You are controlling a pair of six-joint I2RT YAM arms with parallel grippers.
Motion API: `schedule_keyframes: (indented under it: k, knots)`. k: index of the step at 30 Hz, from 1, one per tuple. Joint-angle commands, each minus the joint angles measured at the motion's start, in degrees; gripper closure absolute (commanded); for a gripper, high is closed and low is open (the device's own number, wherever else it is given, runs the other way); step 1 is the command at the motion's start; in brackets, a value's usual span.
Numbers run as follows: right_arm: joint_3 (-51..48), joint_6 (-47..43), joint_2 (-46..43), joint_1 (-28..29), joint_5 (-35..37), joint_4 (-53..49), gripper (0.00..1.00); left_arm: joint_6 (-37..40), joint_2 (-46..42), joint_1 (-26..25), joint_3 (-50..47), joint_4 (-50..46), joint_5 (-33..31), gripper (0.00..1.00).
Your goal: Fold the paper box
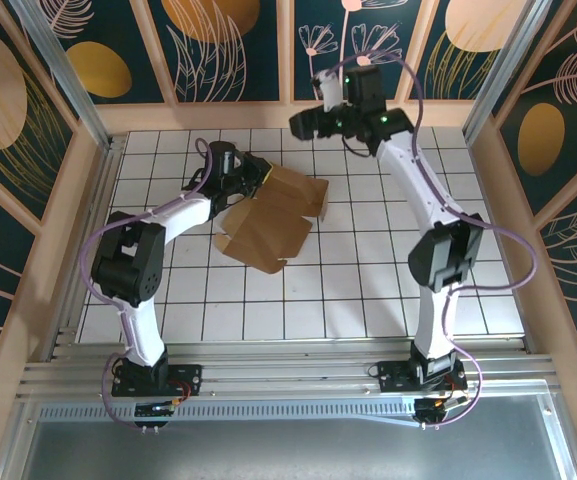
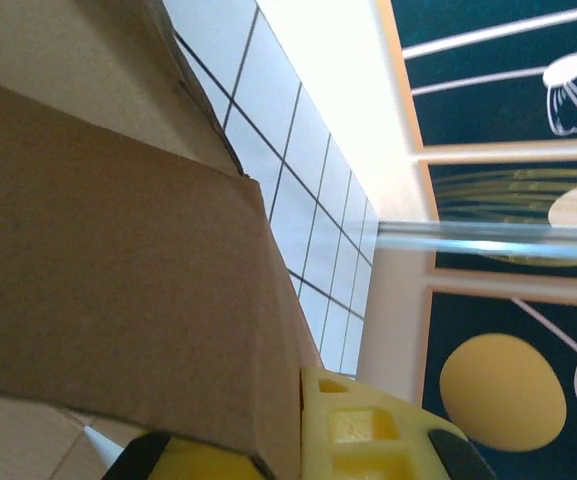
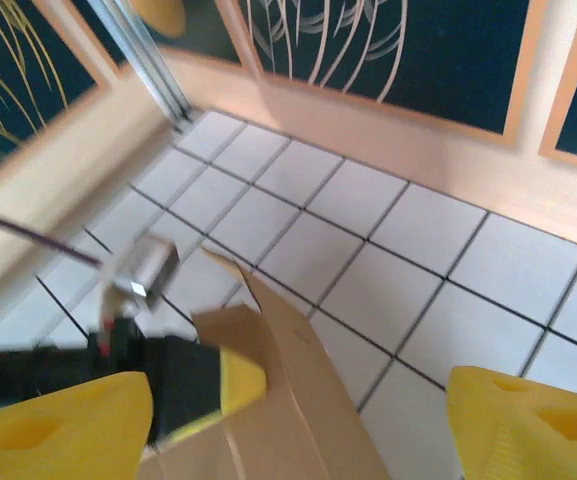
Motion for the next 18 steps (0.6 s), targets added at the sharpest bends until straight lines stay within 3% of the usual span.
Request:
schedule_keyframes:
  k: [1,4,9,14,18]
  knots:
    - [7.75,5.25,9.64,-0.12,-8.96,-10.75,0.19,4.8,2.6,-0.15,1.41,-4.23,4.99,0.96]
    - [13.19,4.1,14.67,-0.4,-6.47,-13.62,0.19,4.31,2.64,-0.15,1.07,-4.26,4.32,0.94]
    - [13.05,2.72,18.34,-1.24,-6.29,-14.02,0.2,3.0,3.34,0.02,1.13,-3.31,4.73,0.92]
    - [7.03,1.1,18.17,-0.98,-13.6,-12.36,0.21,2.1,4.27,0.29,1.87,-2.65,5.04,0.9]
    - [3.22,1.07,17.61,-0.98,-13.49,-10.74,0.23,1.84,4.66,0.52,2.44,-2.87,4.91,0.87]
